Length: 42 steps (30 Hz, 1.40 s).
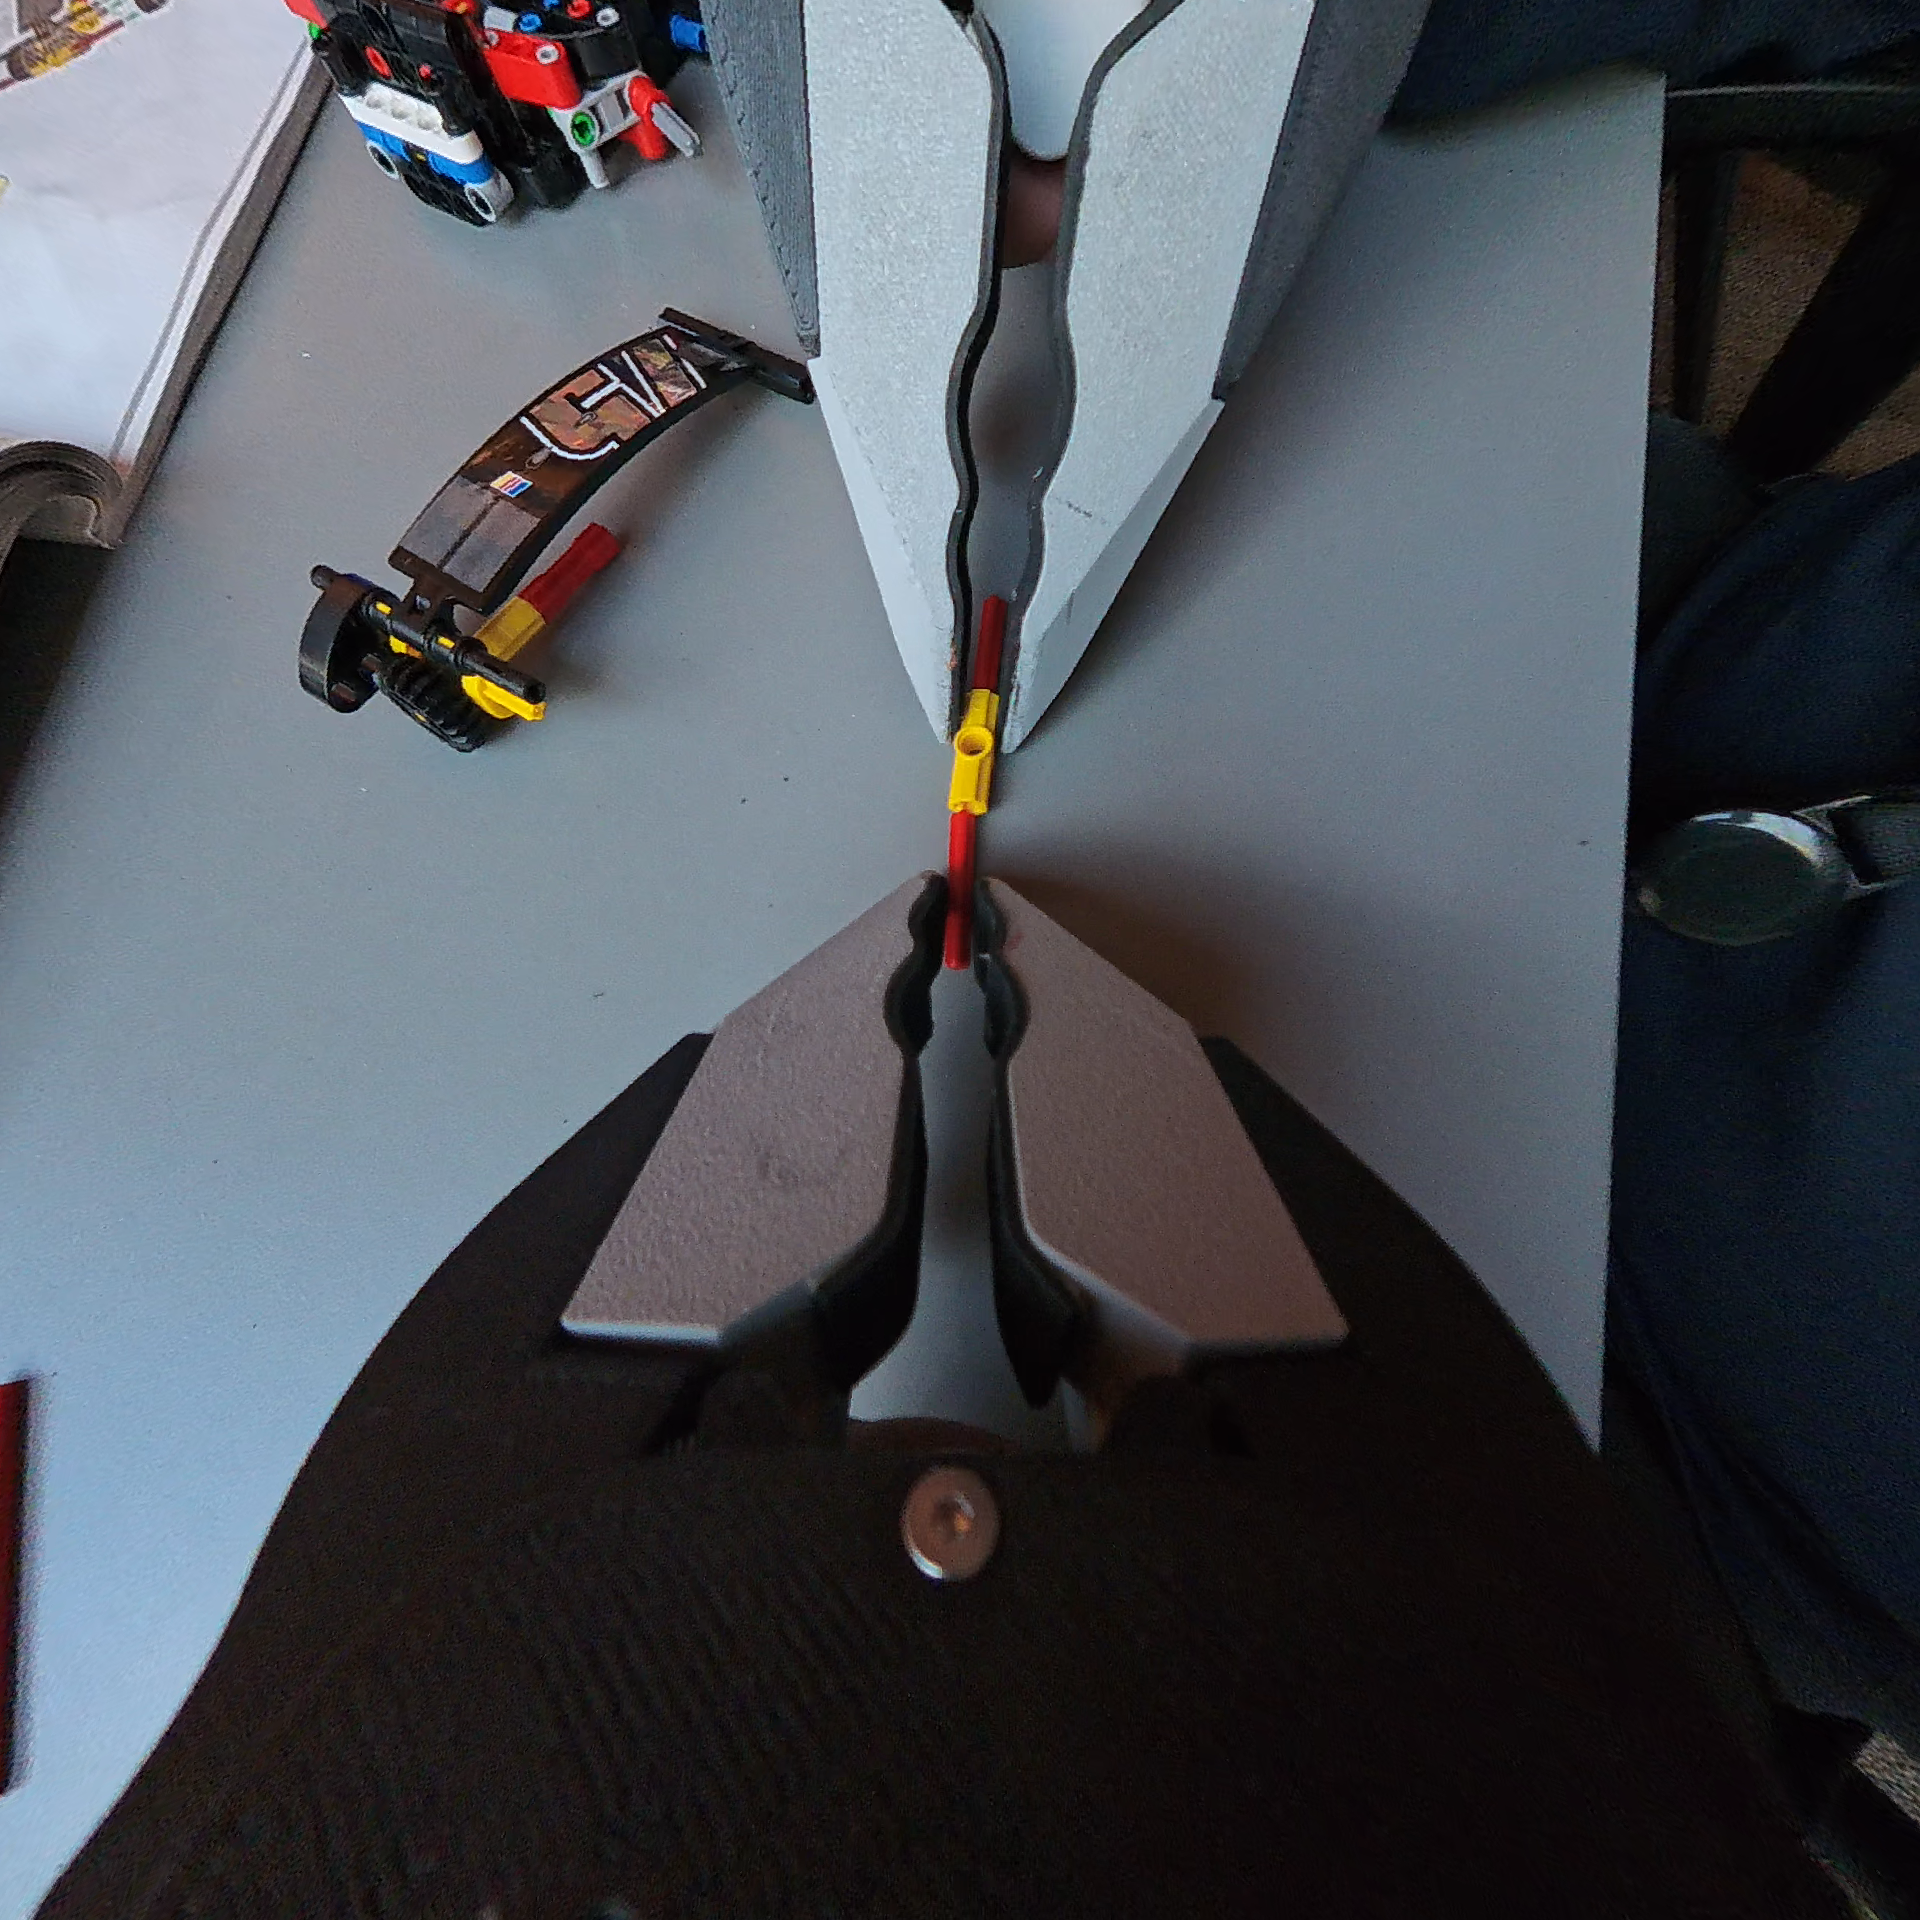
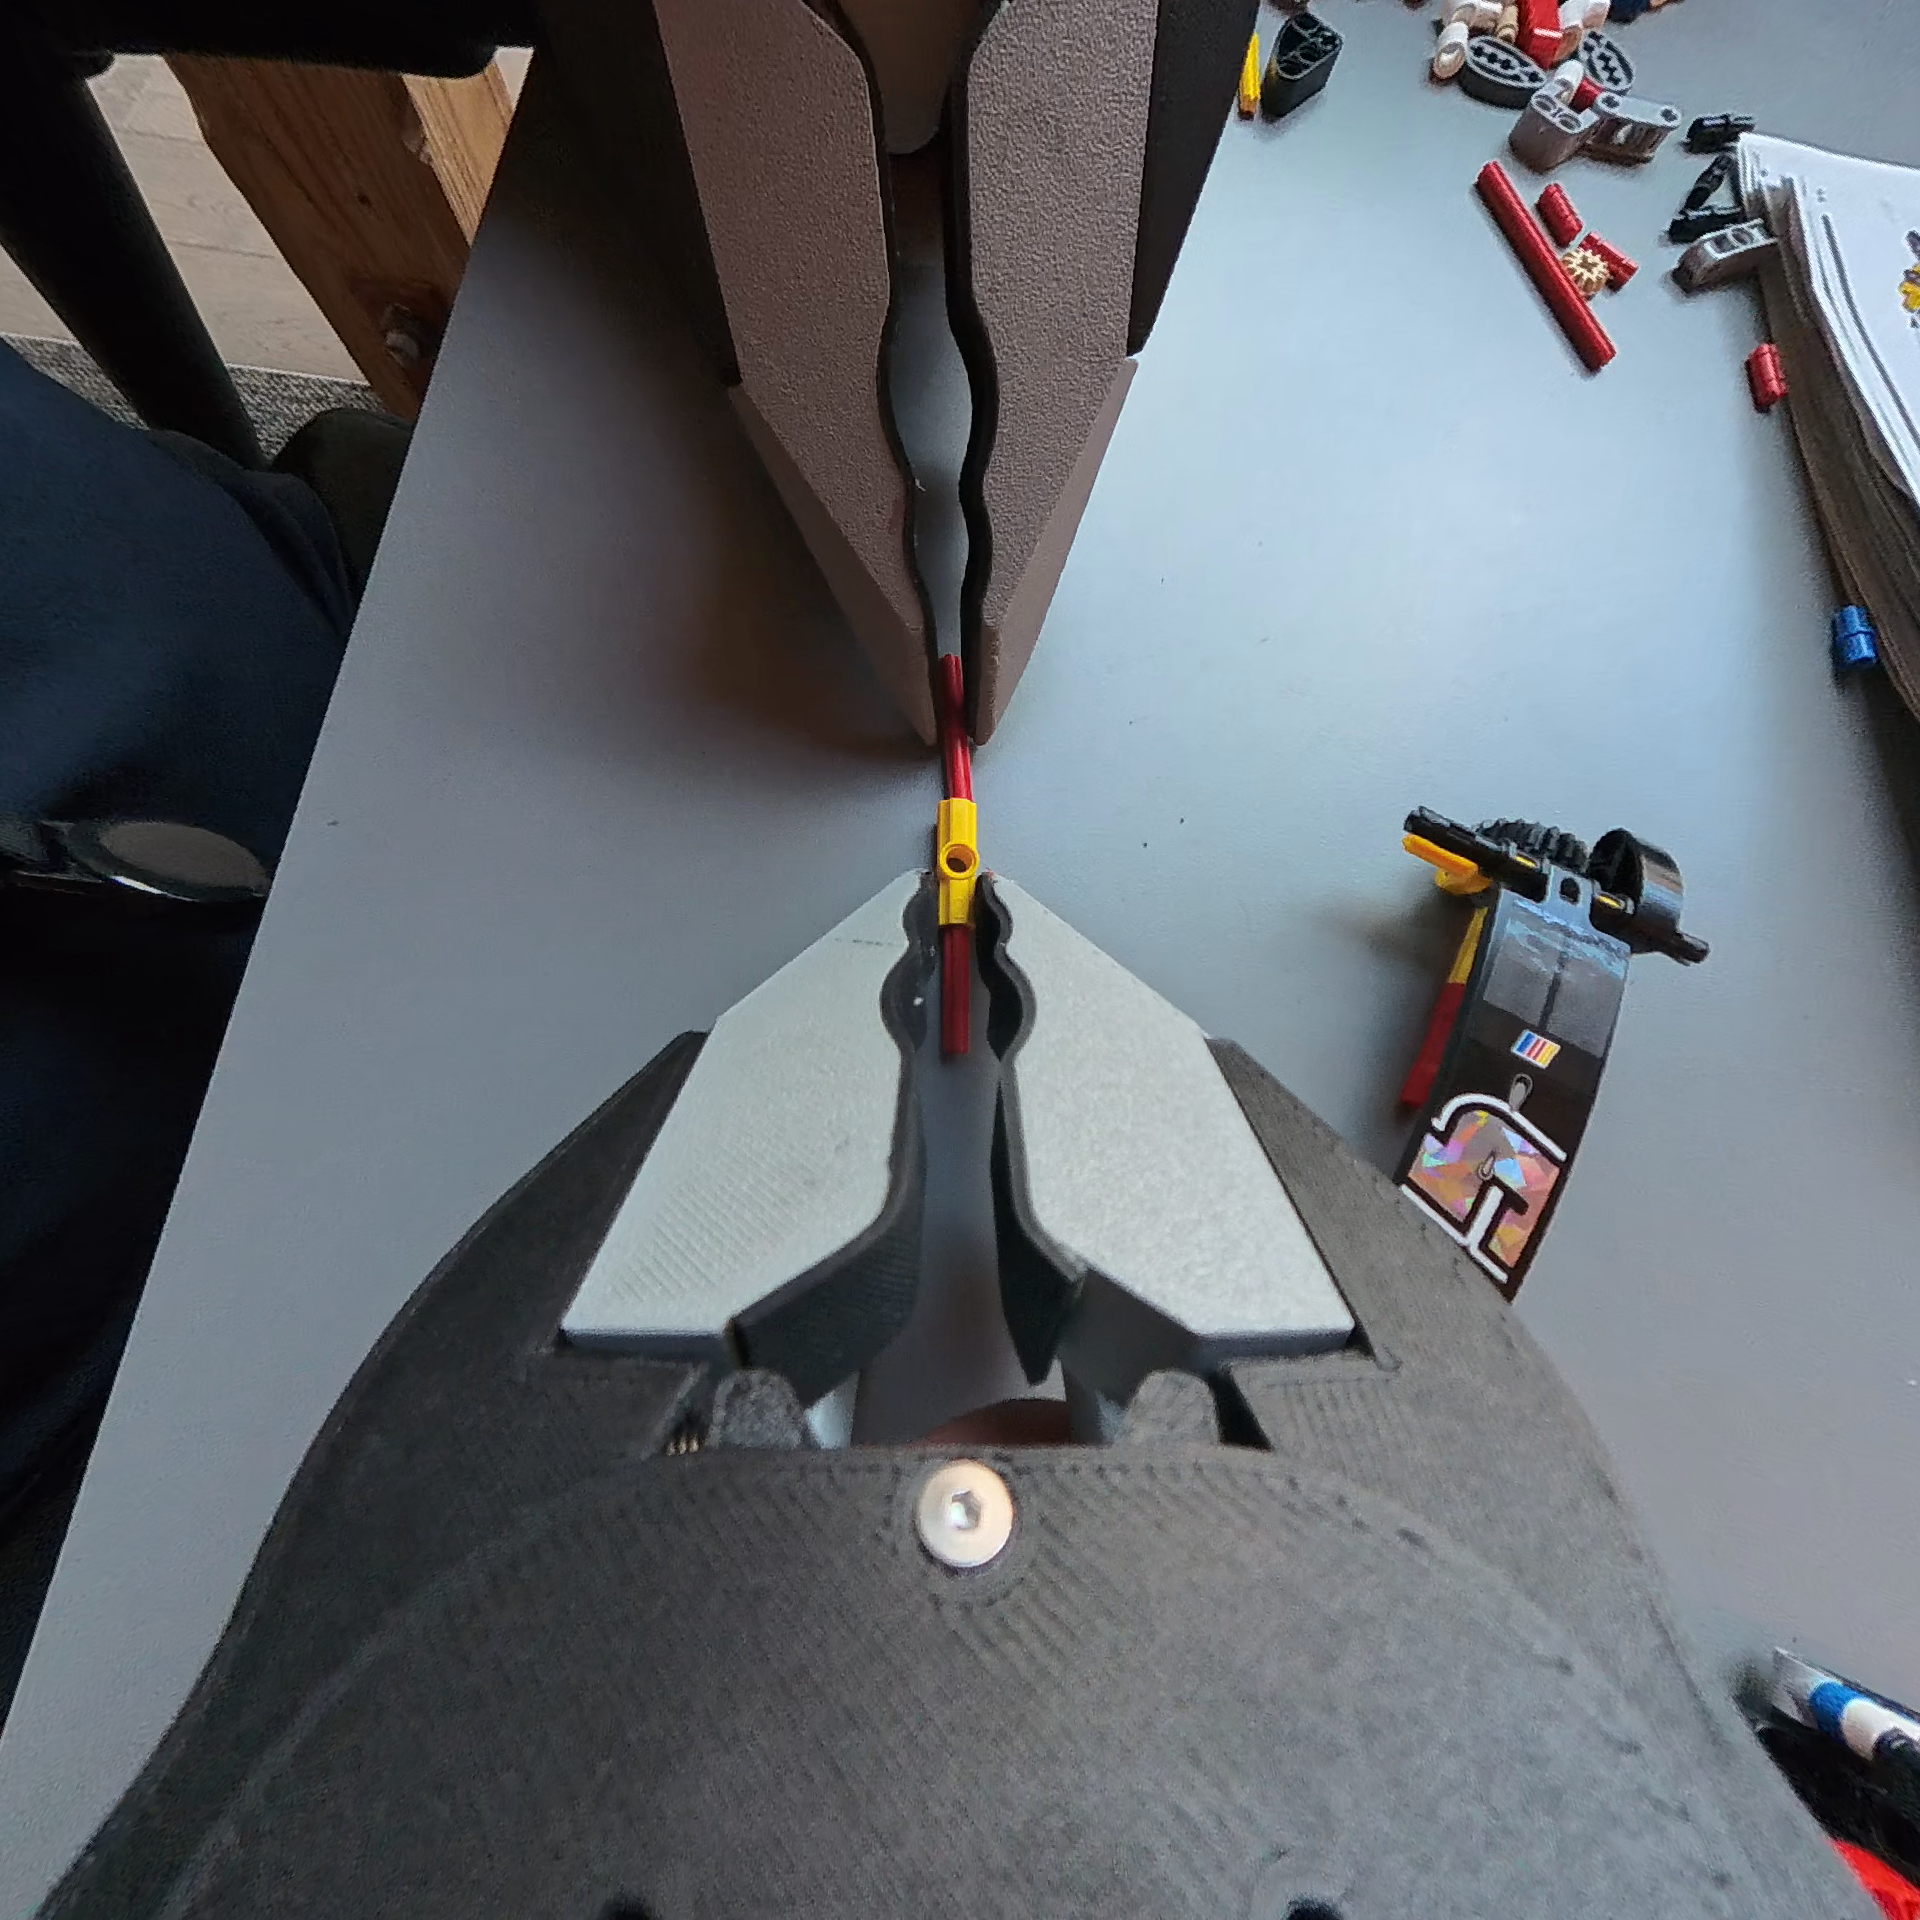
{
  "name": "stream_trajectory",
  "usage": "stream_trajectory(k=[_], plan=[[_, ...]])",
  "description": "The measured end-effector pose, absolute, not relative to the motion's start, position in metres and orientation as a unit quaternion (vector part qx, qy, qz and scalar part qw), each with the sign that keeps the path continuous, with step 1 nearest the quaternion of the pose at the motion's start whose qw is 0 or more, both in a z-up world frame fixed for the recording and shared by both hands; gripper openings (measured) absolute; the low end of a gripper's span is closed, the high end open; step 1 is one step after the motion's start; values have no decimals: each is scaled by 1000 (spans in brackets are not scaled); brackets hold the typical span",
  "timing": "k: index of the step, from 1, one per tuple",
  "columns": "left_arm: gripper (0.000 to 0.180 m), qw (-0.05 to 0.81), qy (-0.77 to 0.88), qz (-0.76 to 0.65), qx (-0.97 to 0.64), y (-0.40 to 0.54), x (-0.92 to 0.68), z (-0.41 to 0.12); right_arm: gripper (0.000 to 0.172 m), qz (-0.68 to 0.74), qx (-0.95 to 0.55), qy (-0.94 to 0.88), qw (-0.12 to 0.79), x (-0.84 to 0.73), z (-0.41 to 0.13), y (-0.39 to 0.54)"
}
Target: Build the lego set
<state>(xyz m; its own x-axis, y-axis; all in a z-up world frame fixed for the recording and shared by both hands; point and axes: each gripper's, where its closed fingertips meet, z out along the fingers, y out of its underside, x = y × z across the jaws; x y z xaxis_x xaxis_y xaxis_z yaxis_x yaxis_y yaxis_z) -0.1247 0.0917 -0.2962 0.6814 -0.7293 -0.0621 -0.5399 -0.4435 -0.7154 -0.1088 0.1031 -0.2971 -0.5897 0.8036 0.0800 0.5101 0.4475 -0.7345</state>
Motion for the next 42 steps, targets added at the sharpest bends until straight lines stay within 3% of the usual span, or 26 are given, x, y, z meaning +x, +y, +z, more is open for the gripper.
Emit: stream_trajectory(k=[42], plan=[[0,341,388,-152,-843,94,-111,-296,4,308,-365,-852,216,-106,-297,99]])
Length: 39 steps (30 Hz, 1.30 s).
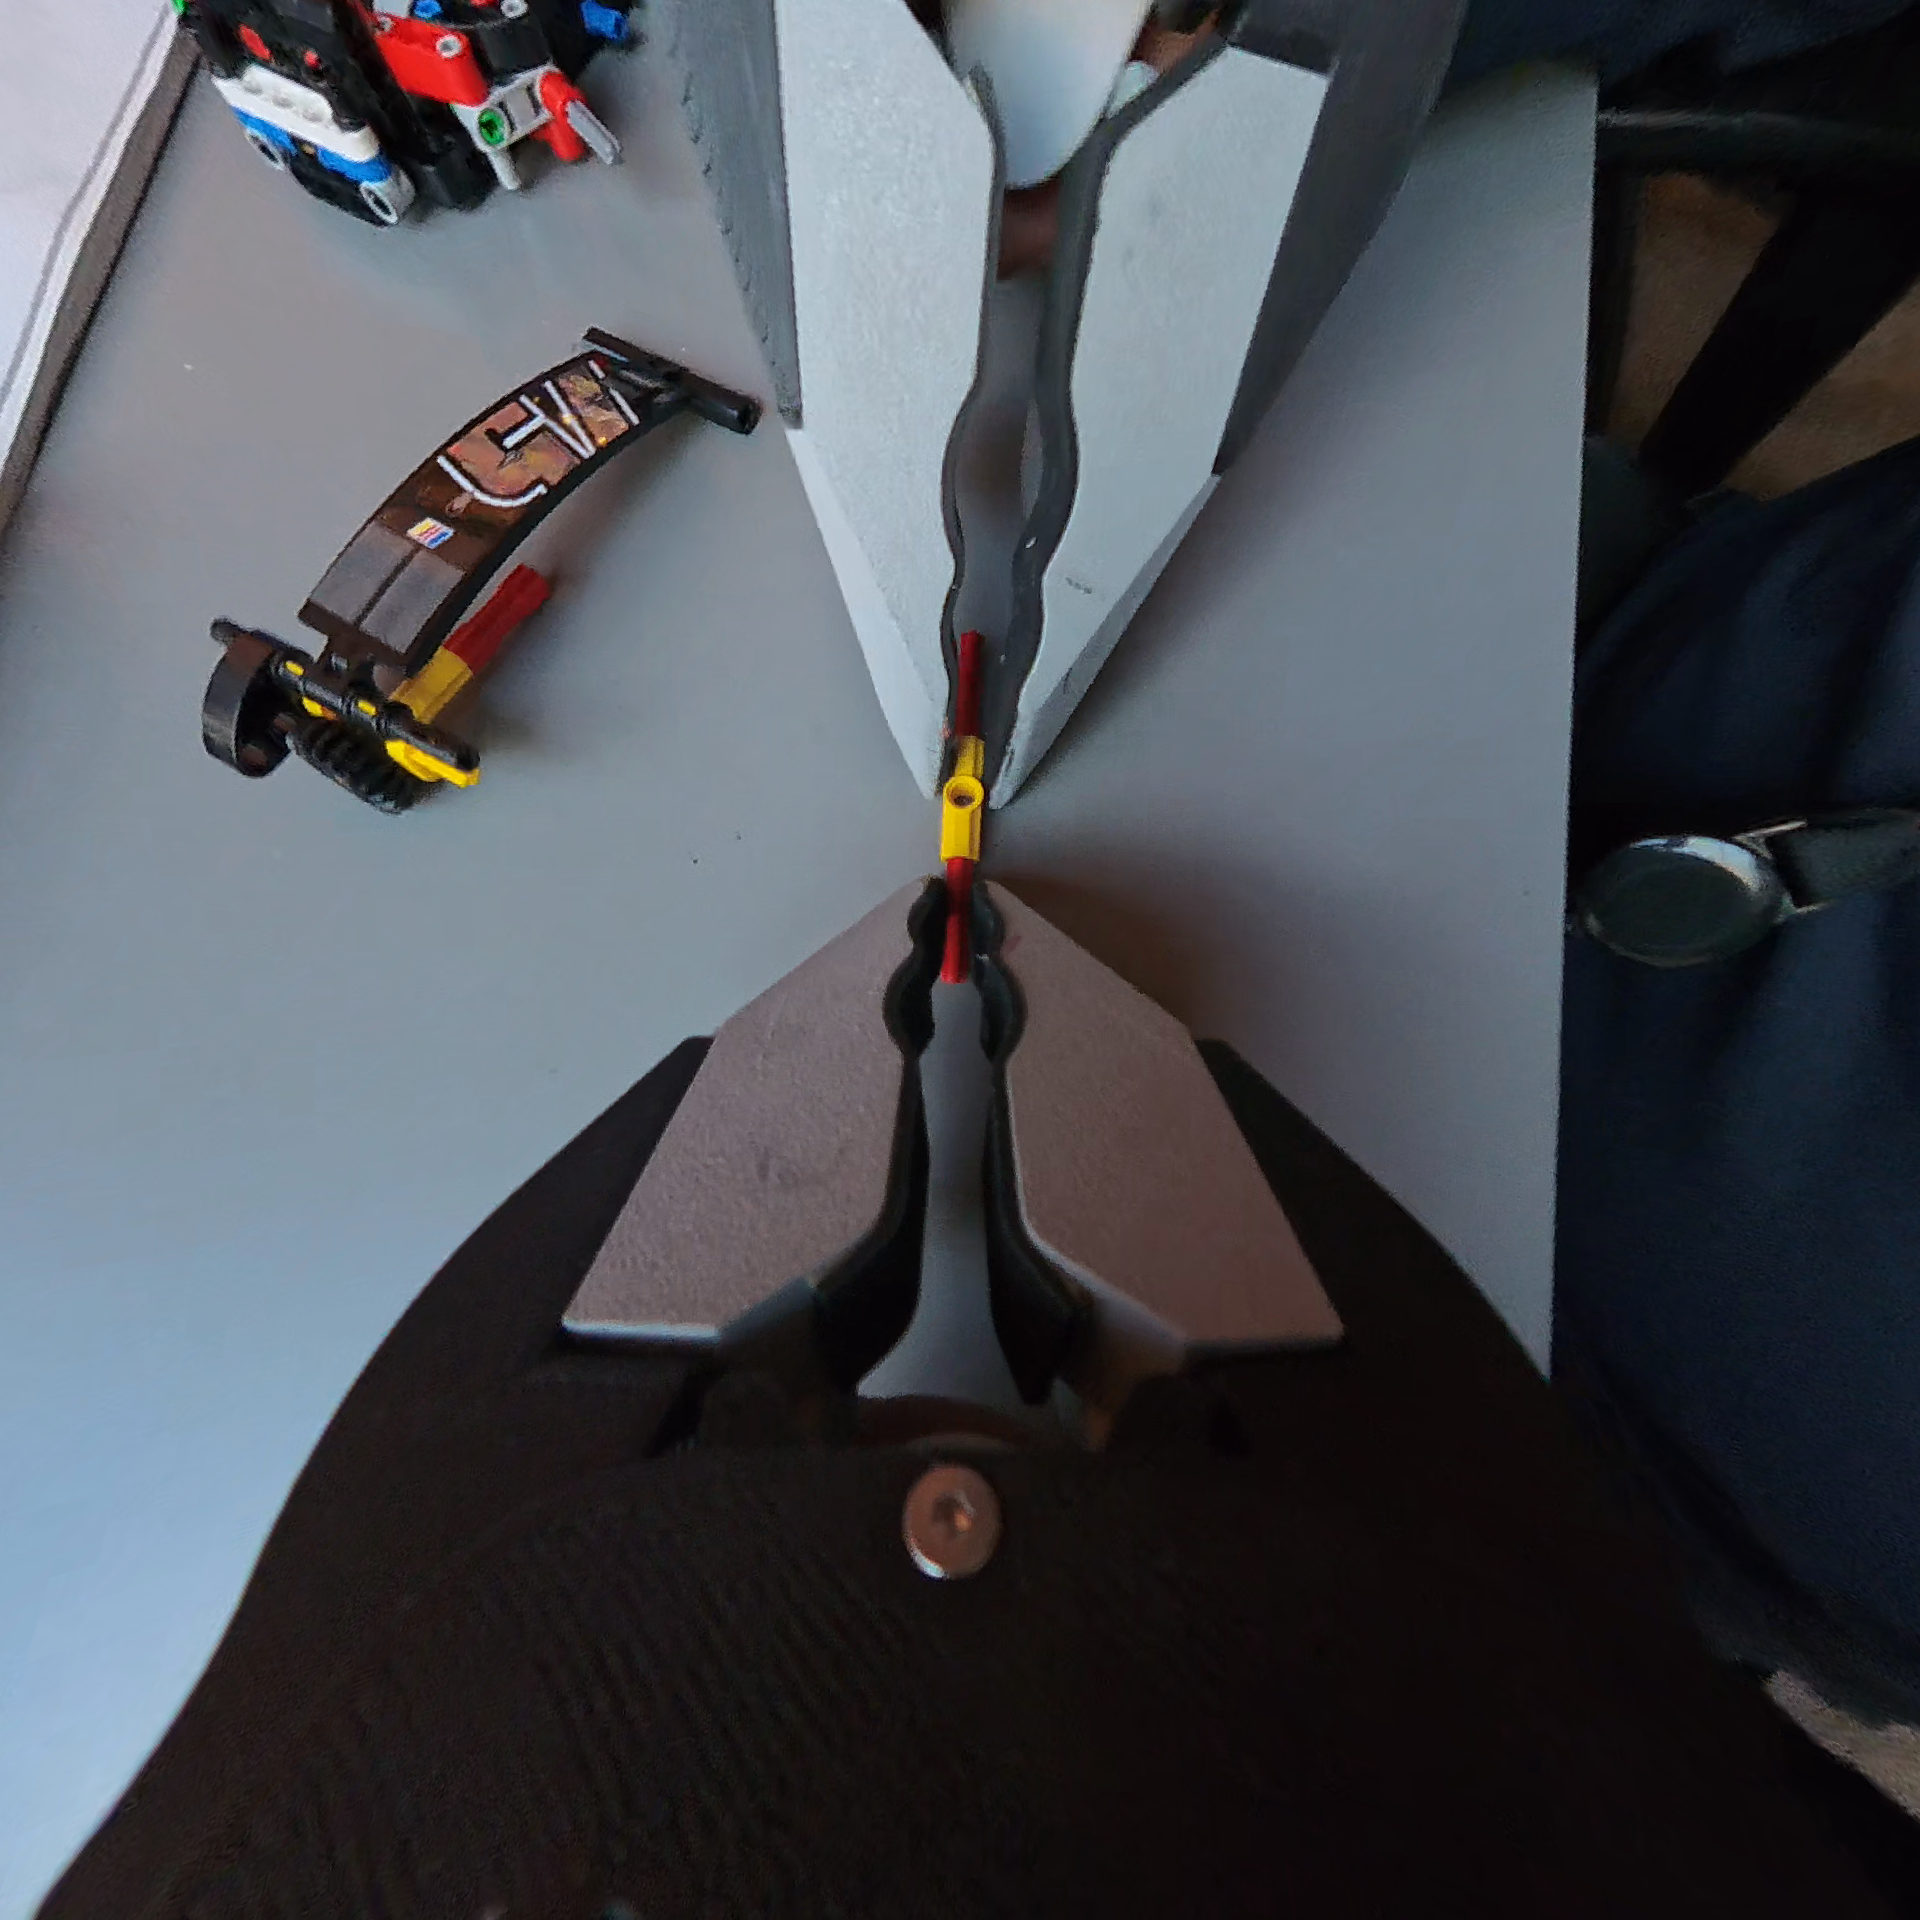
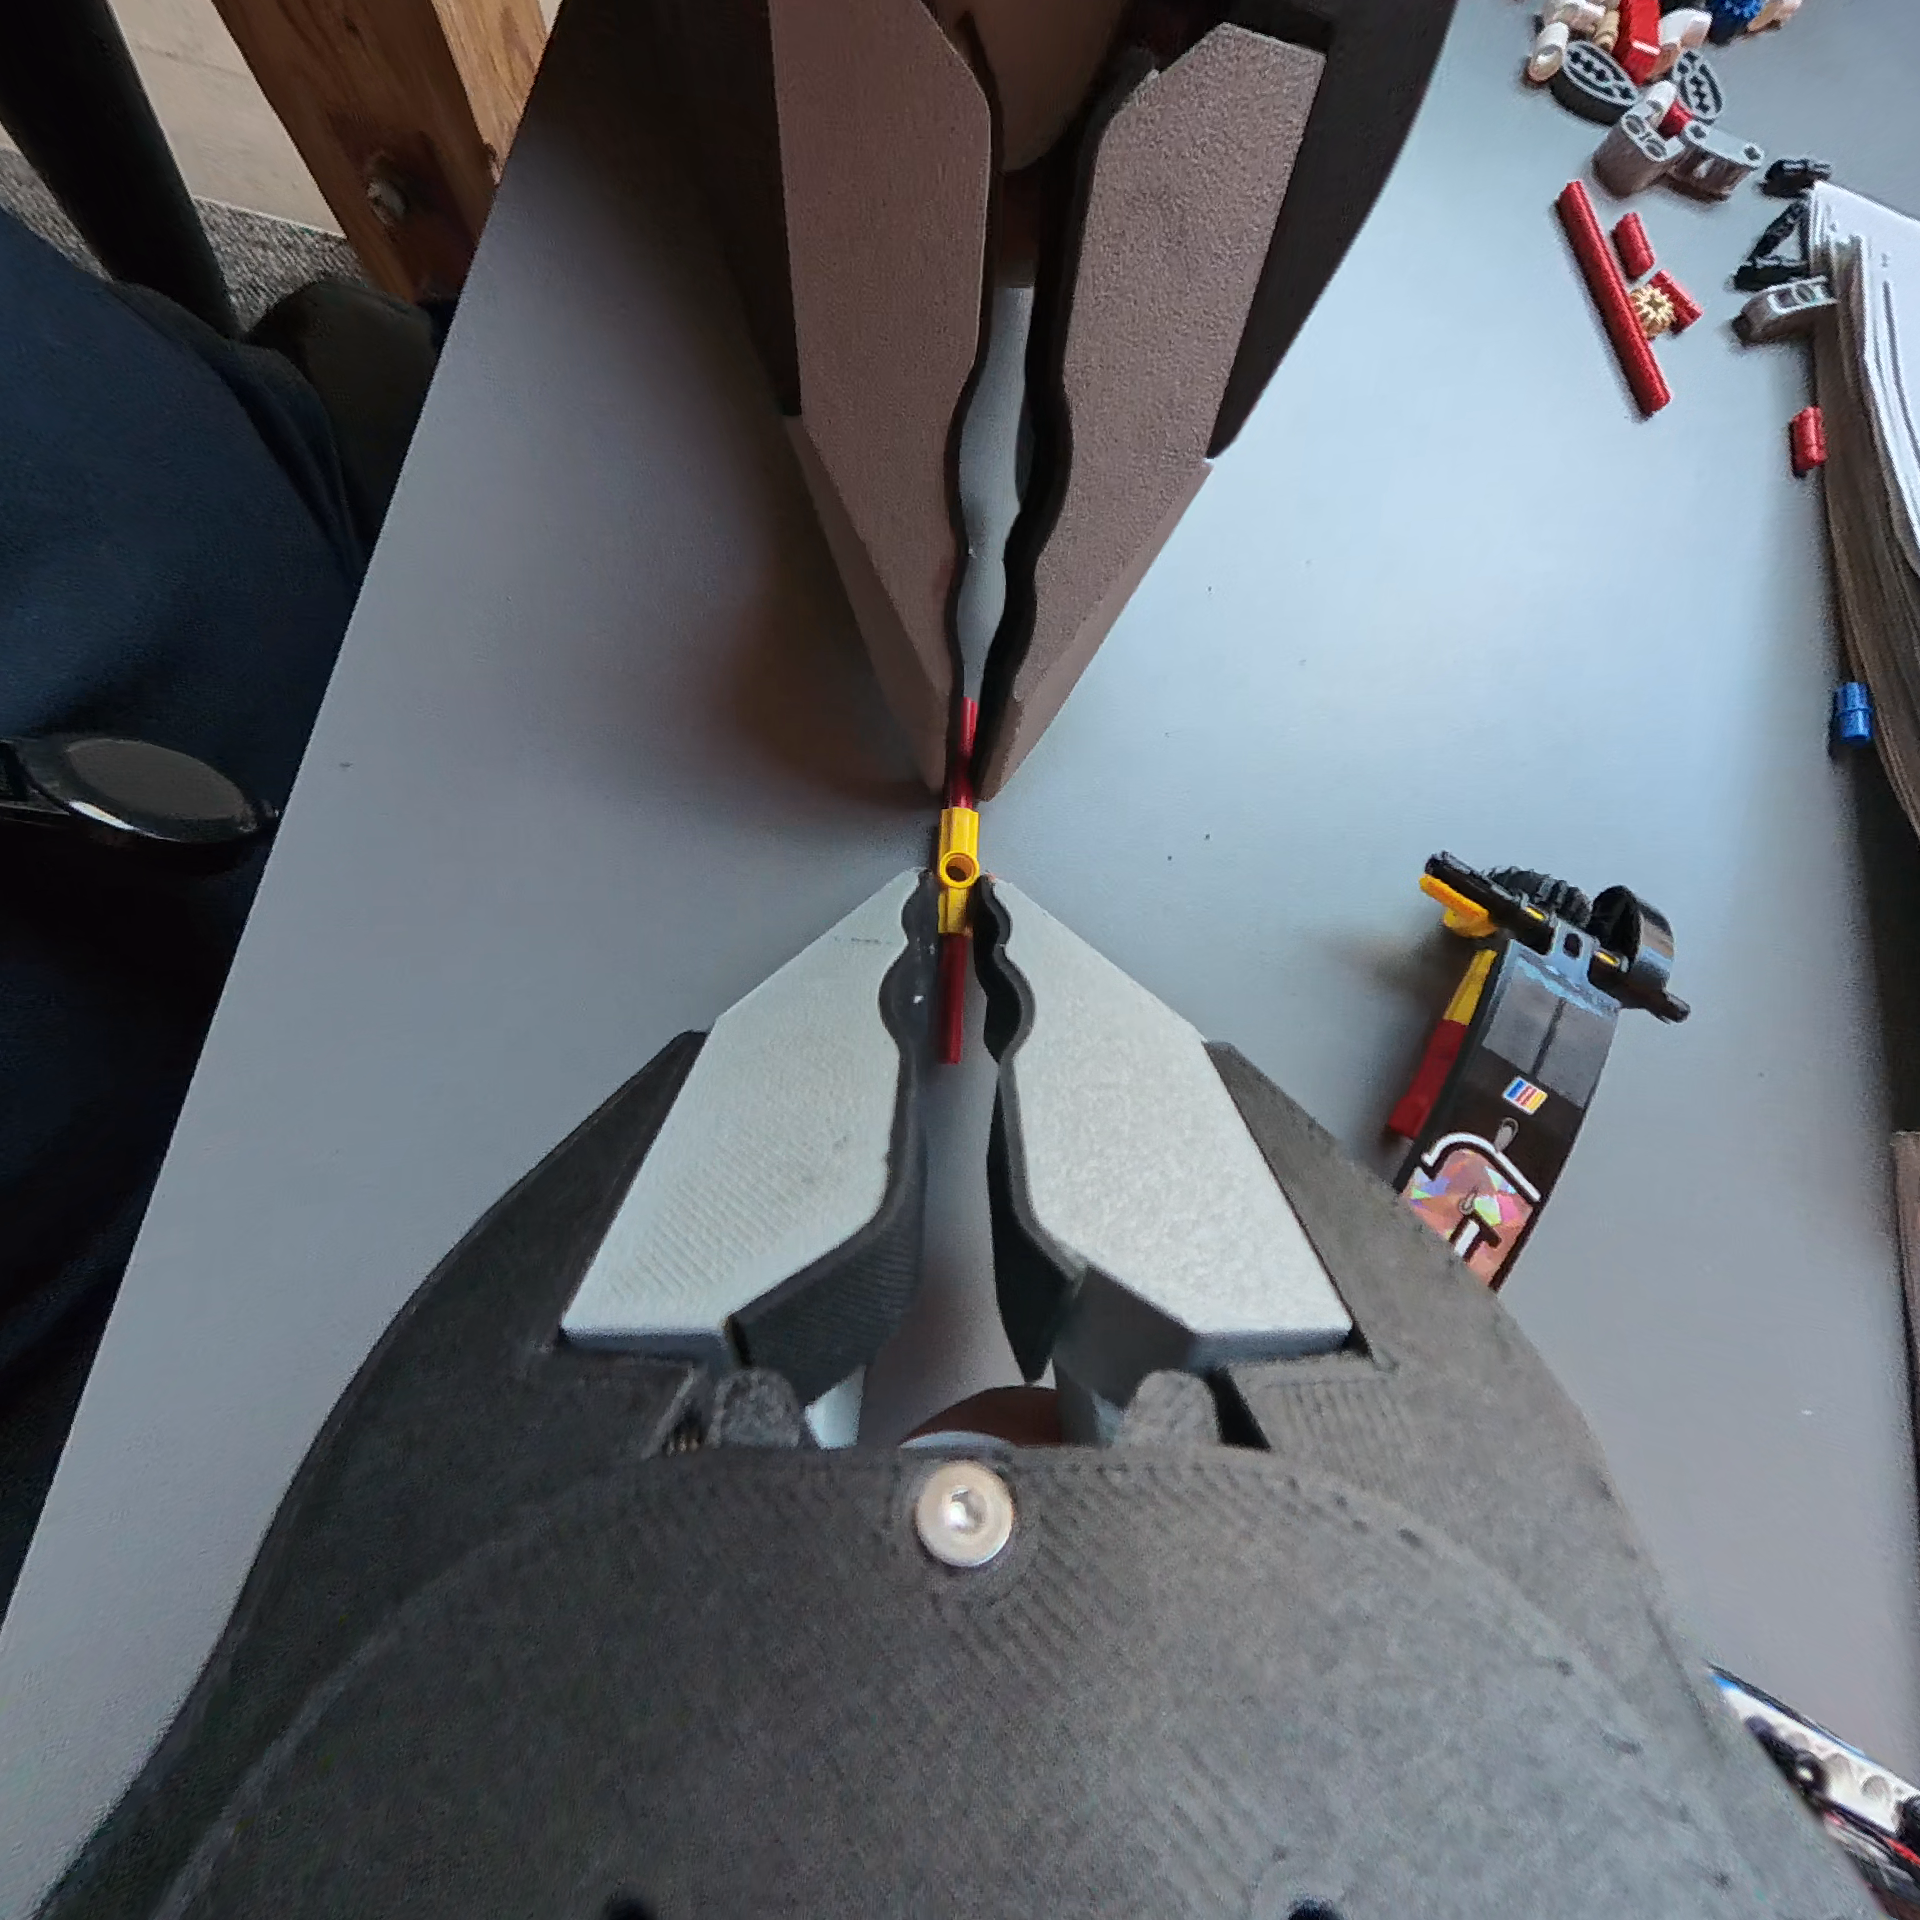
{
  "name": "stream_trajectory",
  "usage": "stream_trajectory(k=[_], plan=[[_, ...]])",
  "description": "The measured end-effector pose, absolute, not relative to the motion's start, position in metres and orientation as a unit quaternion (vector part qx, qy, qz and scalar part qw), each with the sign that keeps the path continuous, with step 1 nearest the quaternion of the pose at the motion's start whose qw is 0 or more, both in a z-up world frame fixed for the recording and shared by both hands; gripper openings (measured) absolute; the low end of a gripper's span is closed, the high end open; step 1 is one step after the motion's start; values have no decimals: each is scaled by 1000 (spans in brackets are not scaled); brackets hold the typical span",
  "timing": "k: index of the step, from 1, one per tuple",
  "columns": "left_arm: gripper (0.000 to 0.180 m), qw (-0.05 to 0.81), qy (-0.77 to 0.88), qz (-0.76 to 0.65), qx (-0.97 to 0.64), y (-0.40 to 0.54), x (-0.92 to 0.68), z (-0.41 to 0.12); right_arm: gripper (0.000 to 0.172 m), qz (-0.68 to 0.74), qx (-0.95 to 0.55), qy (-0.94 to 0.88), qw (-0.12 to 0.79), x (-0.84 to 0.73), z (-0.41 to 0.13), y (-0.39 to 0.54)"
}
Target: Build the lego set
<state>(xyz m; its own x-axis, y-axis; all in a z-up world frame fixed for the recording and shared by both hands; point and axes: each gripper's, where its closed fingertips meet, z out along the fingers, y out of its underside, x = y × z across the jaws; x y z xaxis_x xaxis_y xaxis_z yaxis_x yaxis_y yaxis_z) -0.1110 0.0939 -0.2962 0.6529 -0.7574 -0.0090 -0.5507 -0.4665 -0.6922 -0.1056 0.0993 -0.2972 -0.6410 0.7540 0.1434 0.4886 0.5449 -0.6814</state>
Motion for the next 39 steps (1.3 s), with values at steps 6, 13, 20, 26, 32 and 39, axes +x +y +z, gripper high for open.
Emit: stream_trajectory(k=[6,13,20,26,32,39], plan=[[1,336,398,-123,-845,95,-110,-297,5,335,-379,-840,197,-105,-297,100],[2,348,375,-134,-849,99,-106,-297,5,351,-380,-832,198,-105,-297,100],[2,364,360,-130,-849,100,-107,-297,5,345,-379,-832,212,-106,-297,101],[13,374,345,-114,-853,103,-111,-296,5,345,-377,-832,215,-106,-297,101],[28,366,332,-138,-858,101,-114,-296,5,348,-379,-831,211,-106,-297,101],[30,359,339,-157,-855,96,-115,-296,5,349,-385,-828,209,-107,-297,102]])
